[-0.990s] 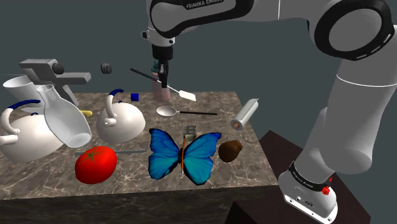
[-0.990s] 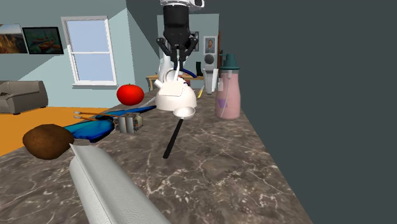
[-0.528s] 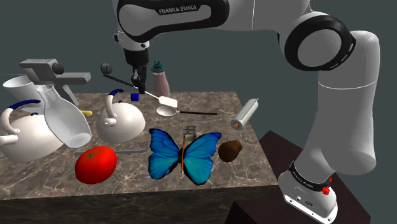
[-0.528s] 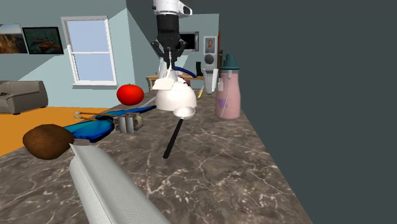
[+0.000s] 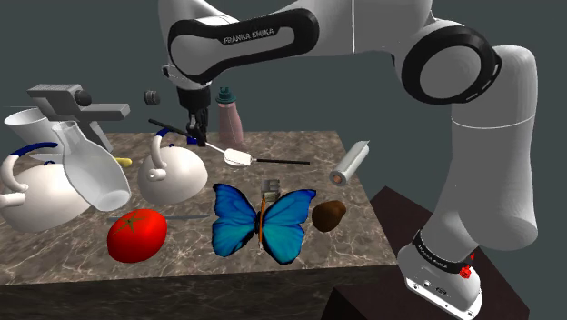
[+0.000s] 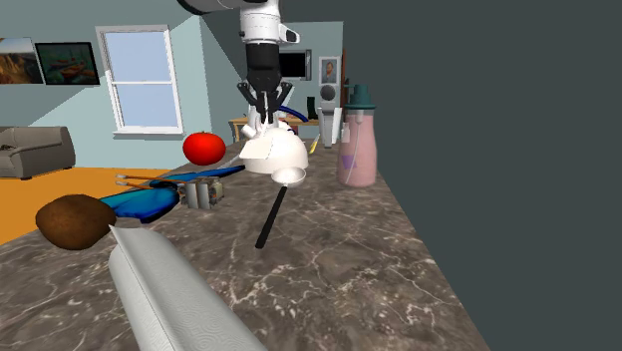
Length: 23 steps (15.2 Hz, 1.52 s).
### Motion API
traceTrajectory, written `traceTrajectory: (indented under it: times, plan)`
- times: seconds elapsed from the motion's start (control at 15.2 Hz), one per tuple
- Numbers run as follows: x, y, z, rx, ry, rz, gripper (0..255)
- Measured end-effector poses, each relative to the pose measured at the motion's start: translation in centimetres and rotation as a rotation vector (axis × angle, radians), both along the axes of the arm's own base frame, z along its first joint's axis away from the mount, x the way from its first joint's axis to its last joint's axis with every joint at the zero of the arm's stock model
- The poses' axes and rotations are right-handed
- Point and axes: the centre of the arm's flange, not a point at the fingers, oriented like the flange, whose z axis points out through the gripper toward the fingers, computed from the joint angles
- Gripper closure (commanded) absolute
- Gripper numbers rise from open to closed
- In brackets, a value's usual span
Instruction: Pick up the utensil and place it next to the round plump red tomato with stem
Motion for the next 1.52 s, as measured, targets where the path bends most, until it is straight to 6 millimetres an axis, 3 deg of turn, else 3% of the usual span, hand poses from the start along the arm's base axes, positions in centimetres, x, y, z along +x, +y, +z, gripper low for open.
traceTrajectory:
  times: [1.52]
  plan:
    - [0.4, 0.2, -10.8, 0.015, -0.025, 0.0, 255]
